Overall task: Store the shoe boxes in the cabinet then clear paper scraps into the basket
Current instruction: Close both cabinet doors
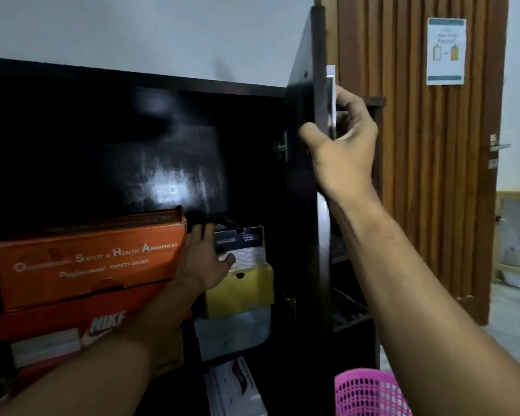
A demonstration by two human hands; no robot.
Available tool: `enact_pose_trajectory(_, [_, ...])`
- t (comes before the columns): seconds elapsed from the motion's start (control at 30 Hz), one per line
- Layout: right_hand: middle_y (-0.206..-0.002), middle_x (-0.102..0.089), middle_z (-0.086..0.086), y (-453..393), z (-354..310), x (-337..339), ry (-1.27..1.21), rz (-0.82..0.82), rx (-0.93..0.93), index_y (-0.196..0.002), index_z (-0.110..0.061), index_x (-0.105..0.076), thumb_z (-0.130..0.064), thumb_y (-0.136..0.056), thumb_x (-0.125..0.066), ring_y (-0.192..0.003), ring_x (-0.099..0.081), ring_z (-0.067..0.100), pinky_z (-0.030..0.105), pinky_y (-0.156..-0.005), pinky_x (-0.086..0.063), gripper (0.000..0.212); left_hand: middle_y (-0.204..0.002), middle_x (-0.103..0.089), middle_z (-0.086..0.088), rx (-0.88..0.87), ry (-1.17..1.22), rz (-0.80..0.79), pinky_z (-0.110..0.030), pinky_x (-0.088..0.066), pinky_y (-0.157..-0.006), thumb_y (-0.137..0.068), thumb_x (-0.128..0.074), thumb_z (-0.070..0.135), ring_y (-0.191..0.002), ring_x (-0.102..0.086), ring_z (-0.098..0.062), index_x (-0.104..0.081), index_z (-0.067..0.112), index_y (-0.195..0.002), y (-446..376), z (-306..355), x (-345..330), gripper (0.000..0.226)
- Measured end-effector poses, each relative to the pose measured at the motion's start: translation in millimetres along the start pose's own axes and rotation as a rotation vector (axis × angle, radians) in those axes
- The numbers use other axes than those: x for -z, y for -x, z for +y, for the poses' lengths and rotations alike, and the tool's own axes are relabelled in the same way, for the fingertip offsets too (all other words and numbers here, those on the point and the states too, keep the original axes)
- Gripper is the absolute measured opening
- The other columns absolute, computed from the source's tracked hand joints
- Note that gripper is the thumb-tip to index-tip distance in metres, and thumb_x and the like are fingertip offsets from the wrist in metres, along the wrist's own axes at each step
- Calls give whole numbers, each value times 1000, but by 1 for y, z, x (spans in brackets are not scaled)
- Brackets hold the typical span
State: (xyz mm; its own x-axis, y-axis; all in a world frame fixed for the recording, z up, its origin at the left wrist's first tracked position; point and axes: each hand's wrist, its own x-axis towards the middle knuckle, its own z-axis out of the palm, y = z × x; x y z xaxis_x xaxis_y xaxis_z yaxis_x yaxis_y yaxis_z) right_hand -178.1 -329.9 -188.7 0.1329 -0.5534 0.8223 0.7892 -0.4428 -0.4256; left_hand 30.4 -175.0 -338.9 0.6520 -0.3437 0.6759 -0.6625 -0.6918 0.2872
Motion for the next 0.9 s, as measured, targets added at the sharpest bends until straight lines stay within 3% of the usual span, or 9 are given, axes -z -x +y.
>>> enact_pose_trajectory(0.2, [-87, -55, -1, 48, 2, -96, 118, 8, 22, -129, -18, -59, -18, -62, -81, -78, -61, 15, 33, -83, -56, 71, -117, -58, -1, -53, 212, 238, -31, -50, -94, -81, -75, 22, -109, -59, -18, -57, 23, -129, 16, 6, 61, 51])
enact_pose_trajectory(0.3, [-97, -57, 0, 62, 7, -131, 178, 34, 36, -133, -14, -56, -15, -63, -82, -82, -55, 10, 29, -84, -50, 75, -106, -60, 1, -81, 281, 390, -17, -51, -82, -81, -74, 20, -95, -62, -14, -64, 20, -117, 27, 12, 105, 38])
enact_pose_trajectory(0.47, [-129, -60, 9, 74, 20, -174, 253, 19, 0, -142, -13, -48, -16, -68, -78, -106, -64, 31, 48, -98, -51, 80, -102, -59, 8, -122, 169, 569, -17, -51, -81, -85, -71, 28, -92, -59, -2, -66, 24, -108, 52, 22, 185, 24])
enact_pose_trajectory(0.57, [-134, -57, 10, 74, 26, -184, 268, 15, -7, -147, -10, -46, -15, -71, -78, -115, -61, 36, 43, -102, -44, 82, -101, -60, 3, -187, 117, 759, -10, -44, -82, -86, -72, 18, -92, -59, -5, -68, 17, -104, 78, 29, 247, 18])
enact_pose_trajectory(0.67, [-135, -56, 12, 72, 30, -186, 285, 5, -15, -149, -9, -44, -13, -75, -79, -113, -60, 35, 39, -99, -43, 83, -103, -59, -3, -218, -45, 1109, -24, -47, -84, -87, -69, 11, -97, -59, -21, -67, 8, -103, 109, 25, 313, 16])
enact_pose_trajectory(0.73, [-136, -55, 12, 72, 31, -188, 294, -3, -24, -150, -9, -43, -12, -76, -79, -112, -60, 35, 39, -99, -42, 82, -106, -61, -14, -130, -179, 1291, -29, -45, -90, -87, -70, 15, -103, -56, -31, -66, 3, -107, 128, 12, 348, 23])
enact_pose_trajectory(0.8, [-134, -55, 13, 71, 32, -190, 311, -12, -12, -150, -8, -42, -13, -77, -80, -110, -61, 34, 41, -101, -42, 83, -116, -59, -21, 11, -294, 1386, -19, -35, -97, -88, -70, 29, -111, -52, -34, -64, 5, -116, 142, 5, 374, 38])
enact_pose_trajectory(0.83, [-133, -55, 14, 70, 32, -191, 323, -18, -5, -150, -7, -41, -14, -77, -80, -109, -61, 33, 41, -101, -42, 83, -123, -55, -21, 124, -342, 1383, -18, -31, -98, -88, -71, 37, -117, -50, -35, -61, 8, -124, 148, 0, 384, 47])
enact_pose_trajectory(0.9, [-132, -55, 14, 69, 33, -193, 340, -28, 3, -150, -7, -41, -15, -77, -79, -108, -61, 31, 40, -101, -42, 83, -138, -47, -17, 416, -403, 1224, -33, -34, -104, -85, -69, 48, -129, -45, -34, -49, 17, -142, 155, -10, 400, 67])
